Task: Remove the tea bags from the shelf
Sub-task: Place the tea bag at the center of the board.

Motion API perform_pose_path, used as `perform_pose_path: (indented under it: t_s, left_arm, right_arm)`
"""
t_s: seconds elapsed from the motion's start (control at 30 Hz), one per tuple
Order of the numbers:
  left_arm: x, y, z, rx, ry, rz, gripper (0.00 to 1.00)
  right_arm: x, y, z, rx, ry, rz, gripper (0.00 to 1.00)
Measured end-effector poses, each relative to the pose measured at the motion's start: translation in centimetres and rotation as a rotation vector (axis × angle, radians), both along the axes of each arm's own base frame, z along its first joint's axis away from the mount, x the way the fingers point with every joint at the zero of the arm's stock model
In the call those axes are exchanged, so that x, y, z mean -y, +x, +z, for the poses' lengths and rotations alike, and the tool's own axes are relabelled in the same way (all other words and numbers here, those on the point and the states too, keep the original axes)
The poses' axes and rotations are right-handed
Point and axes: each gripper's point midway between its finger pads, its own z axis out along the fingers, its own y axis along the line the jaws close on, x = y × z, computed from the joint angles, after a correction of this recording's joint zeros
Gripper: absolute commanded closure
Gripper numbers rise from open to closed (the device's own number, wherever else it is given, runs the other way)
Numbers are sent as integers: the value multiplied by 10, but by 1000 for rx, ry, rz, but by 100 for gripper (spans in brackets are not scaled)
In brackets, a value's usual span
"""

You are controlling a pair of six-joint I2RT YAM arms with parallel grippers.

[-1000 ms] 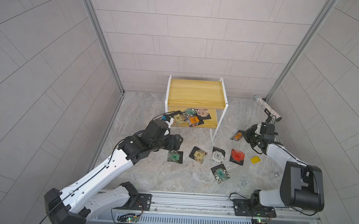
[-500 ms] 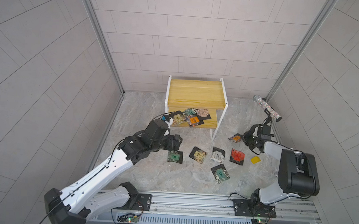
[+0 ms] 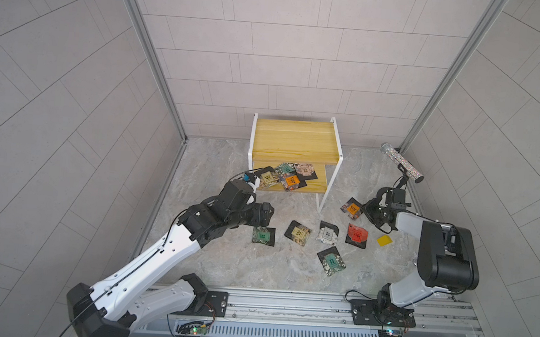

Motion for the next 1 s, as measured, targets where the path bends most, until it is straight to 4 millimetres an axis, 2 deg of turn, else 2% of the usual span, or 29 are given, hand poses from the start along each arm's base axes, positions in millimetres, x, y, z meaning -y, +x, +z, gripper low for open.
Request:
perform_pose_path:
  t_s: [0.33,0.63,0.8,1.0]
  left_arm:
    - [0,0,0,-1,1,1,16]
    - [-2,2,1,10,3,14,17]
    - [-6,2,-4,20,5,36,16]
    - [-10,3,-6,21,12,61,16]
  right_arm:
    - [2,-1,23,33,-13,0,59]
    - [-5,5,75,140,-11,42,55]
    - [-16,0,93,172,-13,79,51]
    - [-44,-7,117,209,-30,179,49]
